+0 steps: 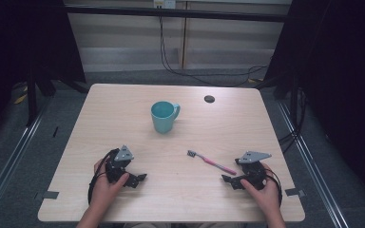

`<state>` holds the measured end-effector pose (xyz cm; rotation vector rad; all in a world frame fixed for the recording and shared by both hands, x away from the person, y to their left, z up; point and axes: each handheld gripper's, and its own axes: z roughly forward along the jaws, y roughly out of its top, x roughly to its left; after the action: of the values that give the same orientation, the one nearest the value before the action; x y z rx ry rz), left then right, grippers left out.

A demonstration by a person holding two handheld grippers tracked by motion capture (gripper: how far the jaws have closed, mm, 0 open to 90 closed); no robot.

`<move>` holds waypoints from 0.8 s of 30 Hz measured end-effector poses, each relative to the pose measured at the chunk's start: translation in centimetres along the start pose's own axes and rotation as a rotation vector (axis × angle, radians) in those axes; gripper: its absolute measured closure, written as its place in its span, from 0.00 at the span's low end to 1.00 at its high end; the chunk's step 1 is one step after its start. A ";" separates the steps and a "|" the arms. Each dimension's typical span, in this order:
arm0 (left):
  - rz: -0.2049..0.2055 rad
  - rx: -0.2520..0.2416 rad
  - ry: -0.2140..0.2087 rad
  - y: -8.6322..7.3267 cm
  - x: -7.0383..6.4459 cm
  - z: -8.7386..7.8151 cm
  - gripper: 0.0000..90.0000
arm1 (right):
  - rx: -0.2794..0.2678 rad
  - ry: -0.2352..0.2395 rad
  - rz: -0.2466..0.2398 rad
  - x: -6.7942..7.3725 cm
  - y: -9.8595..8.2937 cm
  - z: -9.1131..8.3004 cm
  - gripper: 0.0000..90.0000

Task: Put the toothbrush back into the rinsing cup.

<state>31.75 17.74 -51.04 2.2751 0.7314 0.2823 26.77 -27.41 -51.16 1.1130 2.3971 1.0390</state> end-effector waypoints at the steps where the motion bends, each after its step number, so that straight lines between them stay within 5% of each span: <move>1: 0.000 0.000 0.000 0.0 0.0 0.0 0.00 | 0.000 -0.001 0.000 0.0 0.0 0.0 0.13; 8: -0.003 -0.001 -0.002 0.0 0.0 0.0 0.00 | -0.002 0.001 -0.003 0.0 0.0 0.0 0.14; 13: 0.002 -0.001 -0.001 0.0 0.0 0.0 0.00 | -0.004 0.009 -0.003 -0.2 0.0 -0.2 0.25; 14: 0.000 0.000 0.000 0.0 0.0 0.0 0.00 | 0.019 0.013 -0.008 -0.4 0.4 -0.4 0.33; 24: 0.000 0.001 0.000 0.0 0.0 0.0 0.00 | 0.205 0.038 -0.100 -0.4 3.6 -0.5 0.41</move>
<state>31.76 17.74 -51.04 2.2757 0.7312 0.2817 28.74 -26.35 -48.24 1.0330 2.6073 0.8030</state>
